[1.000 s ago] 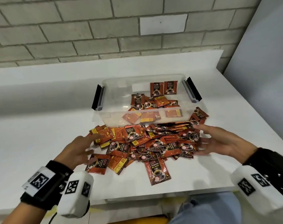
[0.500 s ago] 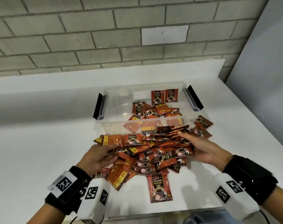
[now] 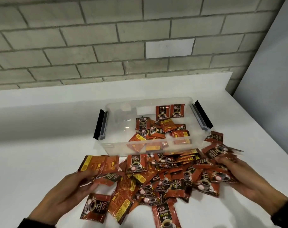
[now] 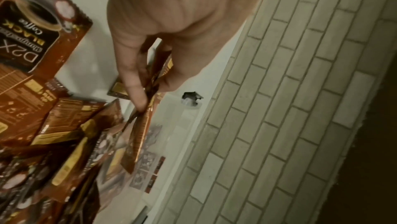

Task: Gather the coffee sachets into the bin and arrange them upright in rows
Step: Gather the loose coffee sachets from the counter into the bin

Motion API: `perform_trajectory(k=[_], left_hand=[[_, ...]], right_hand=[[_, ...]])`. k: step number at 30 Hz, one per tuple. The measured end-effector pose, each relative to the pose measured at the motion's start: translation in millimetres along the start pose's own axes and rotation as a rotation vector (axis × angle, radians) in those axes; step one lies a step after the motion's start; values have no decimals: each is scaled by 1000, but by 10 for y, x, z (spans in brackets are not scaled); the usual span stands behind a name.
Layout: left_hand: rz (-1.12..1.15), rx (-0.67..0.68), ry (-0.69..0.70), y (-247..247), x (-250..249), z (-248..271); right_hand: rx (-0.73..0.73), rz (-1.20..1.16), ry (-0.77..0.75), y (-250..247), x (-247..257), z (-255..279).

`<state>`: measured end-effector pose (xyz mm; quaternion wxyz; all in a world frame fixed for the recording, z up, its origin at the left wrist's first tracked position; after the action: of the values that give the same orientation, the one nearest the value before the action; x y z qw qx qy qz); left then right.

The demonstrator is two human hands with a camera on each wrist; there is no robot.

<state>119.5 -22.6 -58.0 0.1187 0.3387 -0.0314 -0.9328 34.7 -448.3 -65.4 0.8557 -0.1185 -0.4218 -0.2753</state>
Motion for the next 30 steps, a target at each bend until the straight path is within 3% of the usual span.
perform_trajectory(k=[5, 11, 16, 22, 26, 30], left_hand=[[5, 6, 115, -94, -286, 337], [-27, 84, 317, 297, -842, 535], [-63, 169, 265, 918, -955, 226], [-105, 233, 254, 1409, -915, -58], [-192, 176, 251, 1368, -823, -113], [-228, 192, 281, 1279, -847, -78]], right_hand=[[-11, -18, -15, -207, 242, 43], [103, -25, -17, -224, 645, 79], [297, -122, -19, 531, 1115, 273], [398, -85, 57, 1412, 1083, 9], [455, 122, 129, 1513, 882, -123], [480, 91, 63, 1291, 1054, -143]])
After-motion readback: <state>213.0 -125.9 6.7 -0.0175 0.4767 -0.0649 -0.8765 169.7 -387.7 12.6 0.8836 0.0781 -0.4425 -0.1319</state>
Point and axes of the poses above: each hand's wrist, its own z-axis away from the middle knuckle, its own y-axis out of the palm, x = y × z, the point moved 10 cm from there along -z, towards the middle knuckle, and after that the axes turned 4 degrees about -x, right-handed, at the moved point
